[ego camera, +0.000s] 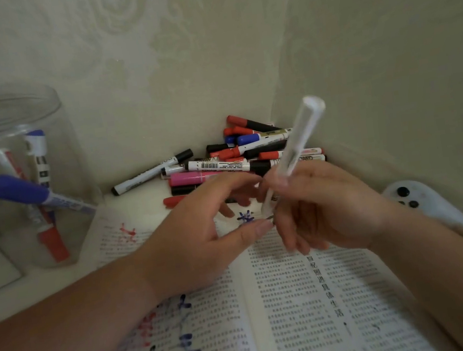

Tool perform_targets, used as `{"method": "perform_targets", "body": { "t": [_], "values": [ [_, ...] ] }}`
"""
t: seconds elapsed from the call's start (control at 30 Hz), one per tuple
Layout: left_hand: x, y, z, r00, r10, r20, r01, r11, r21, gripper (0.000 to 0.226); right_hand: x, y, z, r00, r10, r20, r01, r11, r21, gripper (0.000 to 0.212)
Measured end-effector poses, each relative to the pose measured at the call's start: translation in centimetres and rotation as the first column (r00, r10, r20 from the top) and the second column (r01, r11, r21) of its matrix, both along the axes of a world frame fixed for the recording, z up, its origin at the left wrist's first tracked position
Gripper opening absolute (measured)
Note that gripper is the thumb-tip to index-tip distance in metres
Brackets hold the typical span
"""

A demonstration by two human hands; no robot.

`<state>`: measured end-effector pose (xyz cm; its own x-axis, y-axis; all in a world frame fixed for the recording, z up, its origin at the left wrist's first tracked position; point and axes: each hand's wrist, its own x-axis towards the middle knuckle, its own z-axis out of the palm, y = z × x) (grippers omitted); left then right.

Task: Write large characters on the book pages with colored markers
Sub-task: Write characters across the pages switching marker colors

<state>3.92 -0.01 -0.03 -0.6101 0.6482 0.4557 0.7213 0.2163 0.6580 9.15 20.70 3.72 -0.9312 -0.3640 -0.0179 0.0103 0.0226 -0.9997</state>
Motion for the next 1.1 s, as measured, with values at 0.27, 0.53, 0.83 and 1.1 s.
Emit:
{"method": "perform_targets", "body": {
  "t": [0.27,0.53,0.83,1.1],
  "values": [
    [-0.2,0.1,0.1,0.995,0.034,0.091,-0.038,0.998,0.044,0.049,-0.5,-1.2,-0.1,0.956,-0.285,-0.065,0.281,0.957,-0.070,0.006],
    [0.6,0.3,0.6,0.997,0.073,-0.006,-0.073,0.997,-0.008,0.021,-0.3,-0.9,-0.3,0.944,-0.298,-0.140,0.281,0.951,-0.128,0.029],
    [2.1,0.9,1.4,0.982,-0.061,0.178,0.064,0.998,-0.008,0.051,-0.1,-0.3,0.4,0.967,-0.202,-0.153,0.170,0.965,-0.198,0.034],
    [2.1,0.5,1.1,0.999,0.004,0.040,0.000,0.996,-0.094,0.042,-0.1,-1.2,0.2,0.914,-0.387,-0.123,0.371,0.919,-0.136,0.044]
  ]
}}
